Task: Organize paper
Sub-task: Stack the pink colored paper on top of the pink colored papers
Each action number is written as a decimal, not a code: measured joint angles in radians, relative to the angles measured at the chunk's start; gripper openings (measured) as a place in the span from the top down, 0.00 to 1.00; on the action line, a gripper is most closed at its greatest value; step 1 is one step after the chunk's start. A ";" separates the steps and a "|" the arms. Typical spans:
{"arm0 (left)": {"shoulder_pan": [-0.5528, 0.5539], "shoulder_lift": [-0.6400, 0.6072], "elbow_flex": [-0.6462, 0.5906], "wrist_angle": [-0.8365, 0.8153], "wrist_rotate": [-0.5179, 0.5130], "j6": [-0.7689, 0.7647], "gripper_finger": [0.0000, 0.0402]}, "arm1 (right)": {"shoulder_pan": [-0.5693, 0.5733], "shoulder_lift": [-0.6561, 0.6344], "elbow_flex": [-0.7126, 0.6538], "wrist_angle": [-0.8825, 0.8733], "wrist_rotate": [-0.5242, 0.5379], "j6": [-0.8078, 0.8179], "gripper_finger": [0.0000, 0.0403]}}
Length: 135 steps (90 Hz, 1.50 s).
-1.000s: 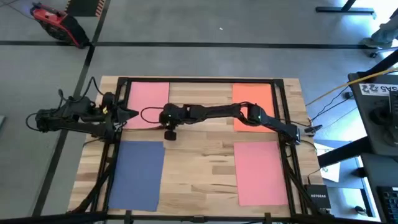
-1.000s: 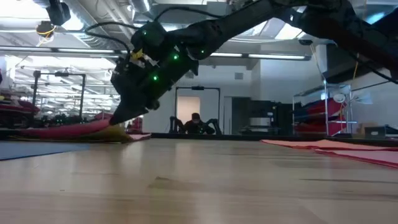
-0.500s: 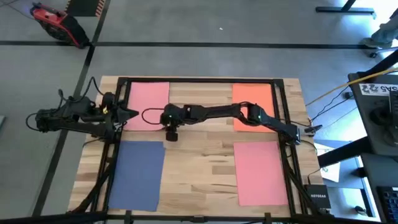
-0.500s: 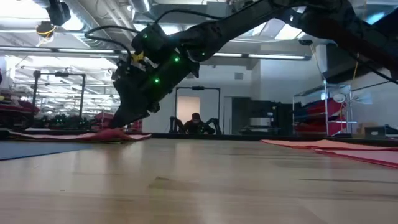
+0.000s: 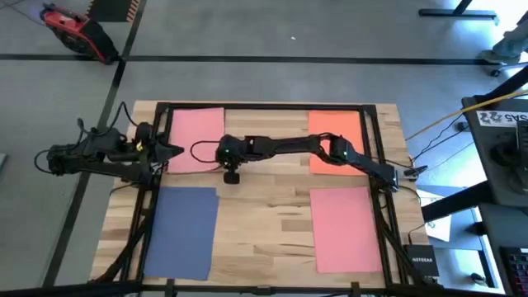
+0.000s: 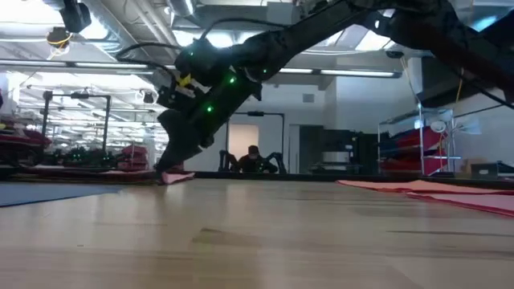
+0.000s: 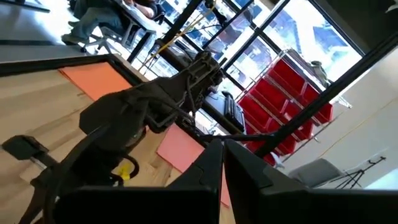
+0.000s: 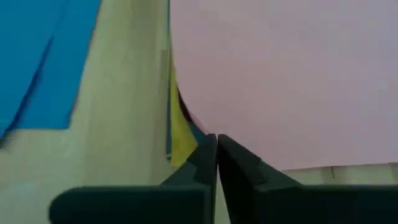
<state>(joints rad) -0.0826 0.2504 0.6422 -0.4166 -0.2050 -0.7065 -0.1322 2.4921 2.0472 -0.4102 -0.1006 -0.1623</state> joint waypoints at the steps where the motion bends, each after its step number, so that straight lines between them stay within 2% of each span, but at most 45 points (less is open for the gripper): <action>1: 0.000 0.000 0.000 0.000 0.000 0.000 1.00 | 0.000 -0.002 0.002 -0.010 -0.003 0.000 1.00; 17: 0.000 0.000 0.000 0.002 0.000 0.027 1.00 | 0.001 -0.032 0.083 -0.171 -0.035 0.000 1.00; 40: 0.000 0.000 -0.001 0.002 0.000 0.027 1.00 | 0.000 -0.034 0.235 -0.304 -0.075 0.004 1.00; 56: 0.000 0.000 -0.001 0.002 0.000 0.026 1.00 | 0.000 -0.034 0.309 -0.491 -0.092 0.024 1.00; 77: 0.000 0.000 -0.001 0.009 0.000 0.007 1.00 | 0.013 -0.088 0.297 -0.795 -0.173 0.094 1.00; 100: 0.000 -0.001 -0.001 0.012 0.000 -0.025 1.00 | 0.062 -0.150 0.298 -1.017 -0.233 0.190 1.00; 119: 0.000 -0.001 -0.001 0.017 0.000 -0.028 1.00 | 0.148 -0.179 0.298 -1.154 -0.257 0.216 1.00; 135: 0.000 -0.001 -0.001 0.017 -0.005 -0.069 1.00 | 0.227 -0.226 0.281 -1.162 -0.288 0.284 1.00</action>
<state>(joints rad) -0.0826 0.2496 0.6415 -0.3993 -0.2102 -0.7751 0.0948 2.2664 2.3280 -1.5724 -0.3889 0.1219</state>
